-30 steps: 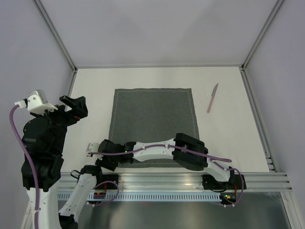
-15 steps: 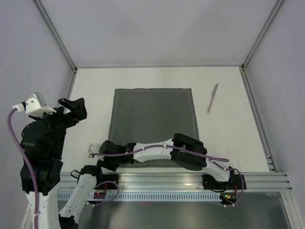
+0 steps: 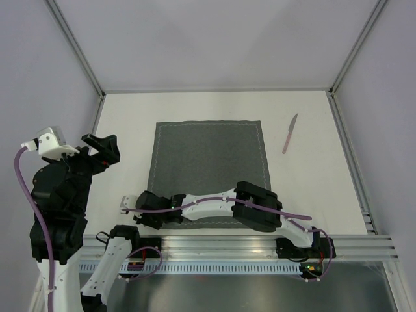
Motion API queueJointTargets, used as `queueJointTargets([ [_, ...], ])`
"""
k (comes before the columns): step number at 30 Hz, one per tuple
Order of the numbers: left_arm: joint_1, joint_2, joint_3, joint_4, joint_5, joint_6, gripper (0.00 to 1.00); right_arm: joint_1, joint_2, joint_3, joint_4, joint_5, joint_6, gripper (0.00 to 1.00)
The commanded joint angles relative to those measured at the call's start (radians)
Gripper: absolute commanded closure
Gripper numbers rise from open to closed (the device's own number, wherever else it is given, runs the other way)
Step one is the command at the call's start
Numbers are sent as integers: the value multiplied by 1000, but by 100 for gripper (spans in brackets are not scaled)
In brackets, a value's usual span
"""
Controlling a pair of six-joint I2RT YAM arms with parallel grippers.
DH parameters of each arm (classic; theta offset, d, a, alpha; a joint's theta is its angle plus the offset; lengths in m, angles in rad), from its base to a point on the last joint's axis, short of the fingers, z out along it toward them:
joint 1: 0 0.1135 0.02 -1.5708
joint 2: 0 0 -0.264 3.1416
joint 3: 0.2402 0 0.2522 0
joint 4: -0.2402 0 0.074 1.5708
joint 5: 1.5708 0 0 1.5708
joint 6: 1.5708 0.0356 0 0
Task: Fold the napkin, place the utensils inside, and roll it up
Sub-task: Fold the napkin
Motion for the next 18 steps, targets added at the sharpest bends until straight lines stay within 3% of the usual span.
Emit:
queueJointTargets([
  [1, -3, -6, -7, -7, -17, 33, 0, -7, 13, -20, -22, -15, 6, 82],
  [18, -3, -4, -11, -7, -22, 33, 0, -37, -85, 5, -50, -29, 13, 85],
])
